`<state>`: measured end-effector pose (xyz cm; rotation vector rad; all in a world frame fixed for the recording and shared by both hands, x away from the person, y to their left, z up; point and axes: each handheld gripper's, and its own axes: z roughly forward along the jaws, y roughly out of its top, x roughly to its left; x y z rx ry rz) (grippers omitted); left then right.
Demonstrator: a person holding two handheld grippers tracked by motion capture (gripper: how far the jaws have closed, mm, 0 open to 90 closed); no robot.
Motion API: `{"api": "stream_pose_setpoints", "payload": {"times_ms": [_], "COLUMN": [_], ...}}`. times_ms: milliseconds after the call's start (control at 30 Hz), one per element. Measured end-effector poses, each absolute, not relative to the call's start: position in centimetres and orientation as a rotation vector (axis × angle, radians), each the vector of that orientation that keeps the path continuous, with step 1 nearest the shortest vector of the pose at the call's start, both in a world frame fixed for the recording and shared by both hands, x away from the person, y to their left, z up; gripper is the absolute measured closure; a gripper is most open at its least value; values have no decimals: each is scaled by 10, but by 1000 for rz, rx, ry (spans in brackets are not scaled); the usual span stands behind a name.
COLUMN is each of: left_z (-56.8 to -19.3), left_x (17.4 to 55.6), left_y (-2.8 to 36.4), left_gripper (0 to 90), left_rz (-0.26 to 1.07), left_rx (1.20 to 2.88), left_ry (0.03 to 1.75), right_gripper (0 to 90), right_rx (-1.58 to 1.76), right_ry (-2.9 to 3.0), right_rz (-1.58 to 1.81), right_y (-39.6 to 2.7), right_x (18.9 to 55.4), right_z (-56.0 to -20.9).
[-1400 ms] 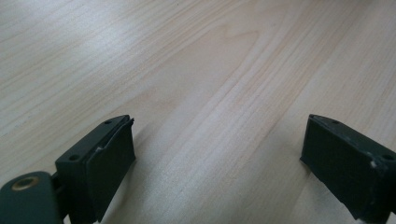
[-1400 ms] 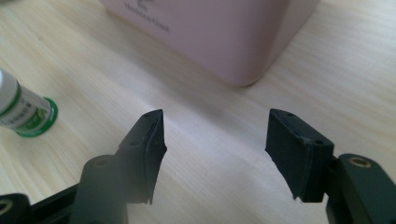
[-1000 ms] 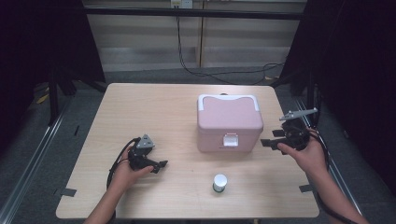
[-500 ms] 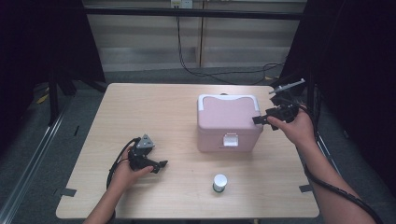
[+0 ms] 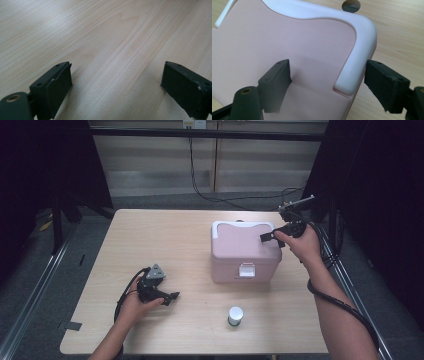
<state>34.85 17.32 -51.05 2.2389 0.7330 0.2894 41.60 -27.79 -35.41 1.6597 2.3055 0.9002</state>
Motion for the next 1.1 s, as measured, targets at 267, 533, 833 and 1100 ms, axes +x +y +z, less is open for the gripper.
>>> {"api": "stream_pose_setpoints", "payload": {"times_ms": [267, 533, 833, 1100], "left_z": [-510, -508, -497, -494], "left_x": [347, 343, 338, 335], "left_y": [174, 177, 186, 189], "left_gripper": [113, 119, 150, 152], "left_rz": [291, 283, 277, 263], "left_rx": [2225, 2251, 2262, 2273], "left_ry": [753, 756, 750, 759], "right_gripper": [221, 242, 258, 258], "right_rx": [1700, 1712, 1690, 1654], "right_ry": [2314, 2339, 2349, 2372], "right_rz": [933, 968, 961, 954], "right_y": [-273, -259, -242, -231], "right_x": [415, 414, 407, 397], "right_z": [-356, -357, -355, -354]}}
